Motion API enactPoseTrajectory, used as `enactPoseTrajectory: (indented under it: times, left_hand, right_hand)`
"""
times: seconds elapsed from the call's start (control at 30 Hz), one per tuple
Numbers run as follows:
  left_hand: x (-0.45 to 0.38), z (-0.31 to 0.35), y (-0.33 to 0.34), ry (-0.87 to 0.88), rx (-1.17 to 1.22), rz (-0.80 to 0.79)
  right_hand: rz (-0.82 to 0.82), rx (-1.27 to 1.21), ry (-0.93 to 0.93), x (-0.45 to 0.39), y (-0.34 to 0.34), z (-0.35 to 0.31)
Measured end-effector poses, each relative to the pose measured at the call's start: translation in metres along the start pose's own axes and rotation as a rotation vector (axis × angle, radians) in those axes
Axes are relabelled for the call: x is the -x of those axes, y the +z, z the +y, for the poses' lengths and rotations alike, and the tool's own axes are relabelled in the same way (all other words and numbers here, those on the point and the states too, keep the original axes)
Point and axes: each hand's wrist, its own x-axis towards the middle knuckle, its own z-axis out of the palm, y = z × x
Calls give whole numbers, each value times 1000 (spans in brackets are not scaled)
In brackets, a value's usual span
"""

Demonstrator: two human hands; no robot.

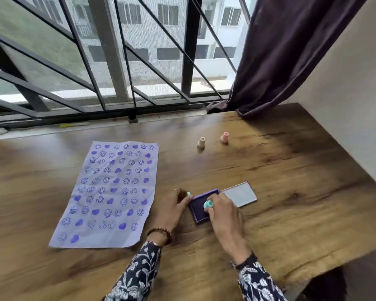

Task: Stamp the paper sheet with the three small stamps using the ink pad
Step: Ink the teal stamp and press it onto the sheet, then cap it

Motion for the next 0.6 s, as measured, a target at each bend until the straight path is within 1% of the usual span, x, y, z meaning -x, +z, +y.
enactPoseTrajectory:
  times: [0.07, 0.1, 0.17, 0.23, 0.3, 0.33, 0.4, 0.5, 0.6]
  left_hand:
    - [5, 4, -7, 17, 24, -38]
    - [8, 5, -13, 30, 36, -48]
    - [15, 7, -30, 58, 61, -32]
    - [20, 4, -55, 95, 69, 17]
    - [24, -3, -87, 150, 43, 50]
    - [25, -9, -105, 175, 31, 60]
    - [27, -23, -144, 209, -19, 77]
    - [30, -54, -197, 207, -149, 67]
    - [35, -88, -228, 119, -119, 6]
  right_hand:
    - [-16, -20, 29, -2, -1, 4]
    - [-24, -70, 55, -2, -3, 5]
    - [1, -275, 146, 1, -7, 1]
    - [4, -677, 302, 11, -14, -16]
    - [-79, -1124, 424, 27, -16, -43]
    - [-142, -1282, 459, 37, -14, -59]
    - [-263, -1509, 472, 56, -7, -92]
    - [-372, -1705, 495, 75, 13, -137]
    - [-411, -1818, 578, 87, 37, -170]
